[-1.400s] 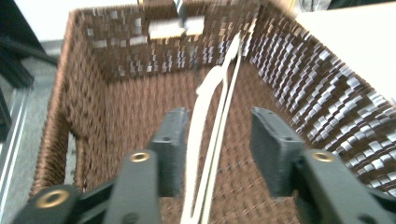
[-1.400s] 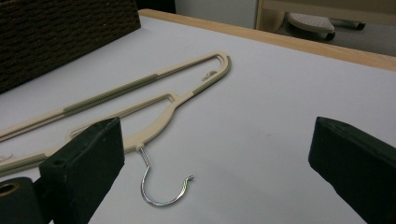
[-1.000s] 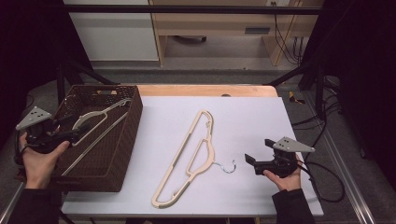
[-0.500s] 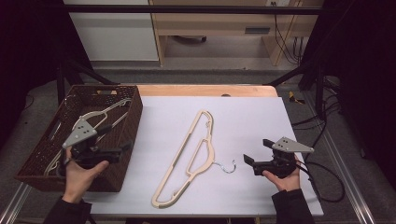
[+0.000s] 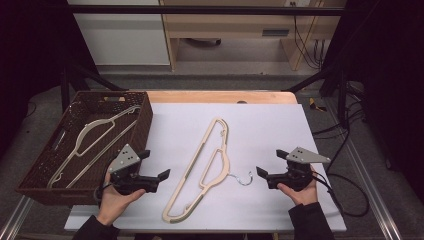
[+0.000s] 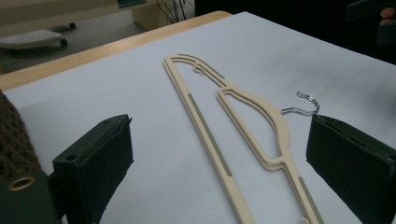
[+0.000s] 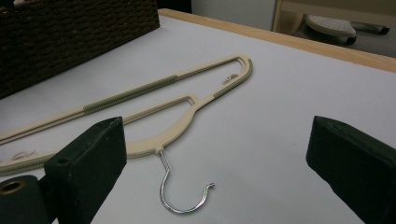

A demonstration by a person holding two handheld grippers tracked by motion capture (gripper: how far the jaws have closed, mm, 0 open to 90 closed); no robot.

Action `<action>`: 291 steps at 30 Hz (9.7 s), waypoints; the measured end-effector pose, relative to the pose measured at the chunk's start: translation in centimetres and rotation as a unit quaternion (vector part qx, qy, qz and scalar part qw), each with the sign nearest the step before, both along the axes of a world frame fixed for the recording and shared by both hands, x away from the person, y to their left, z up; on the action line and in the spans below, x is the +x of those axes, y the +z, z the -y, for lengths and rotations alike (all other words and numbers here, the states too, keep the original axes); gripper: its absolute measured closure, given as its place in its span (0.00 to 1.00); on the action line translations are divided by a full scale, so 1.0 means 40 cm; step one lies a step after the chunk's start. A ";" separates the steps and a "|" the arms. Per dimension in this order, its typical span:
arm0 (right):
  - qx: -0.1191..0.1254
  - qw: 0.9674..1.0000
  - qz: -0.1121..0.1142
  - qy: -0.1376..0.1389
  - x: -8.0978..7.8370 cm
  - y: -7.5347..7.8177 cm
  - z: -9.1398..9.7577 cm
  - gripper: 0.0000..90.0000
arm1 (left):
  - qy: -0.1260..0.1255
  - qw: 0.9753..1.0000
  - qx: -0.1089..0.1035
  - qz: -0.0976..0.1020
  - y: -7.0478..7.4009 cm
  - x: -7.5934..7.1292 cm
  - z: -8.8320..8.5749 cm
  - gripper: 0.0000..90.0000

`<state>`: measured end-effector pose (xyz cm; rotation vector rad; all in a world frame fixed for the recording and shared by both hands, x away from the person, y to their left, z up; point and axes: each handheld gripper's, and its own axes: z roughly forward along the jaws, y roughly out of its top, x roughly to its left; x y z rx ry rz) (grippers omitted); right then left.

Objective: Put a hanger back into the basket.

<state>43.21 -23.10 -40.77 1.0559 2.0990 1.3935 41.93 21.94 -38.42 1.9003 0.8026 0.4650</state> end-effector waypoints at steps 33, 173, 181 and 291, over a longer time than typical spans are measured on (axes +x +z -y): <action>-0.082 0.988 -0.105 0.080 0.099 -0.149 -0.159 0.58 | -0.049 0.997 0.048 -0.042 -0.086 -0.003 0.085 0.10; 0.001 1.000 -0.011 -0.005 0.025 0.019 0.042 0.19 | -0.013 0.999 0.017 -0.038 0.059 0.086 0.080 0.96; 0.008 1.000 0.000 -0.011 0.018 0.024 0.052 0.14 | -0.031 0.999 -0.015 -0.016 0.128 0.048 0.042 0.96; 0.000 1.000 0.004 -0.028 0.019 0.017 0.051 0.05 | 0.234 0.967 0.066 -0.073 0.103 0.192 -0.521 0.70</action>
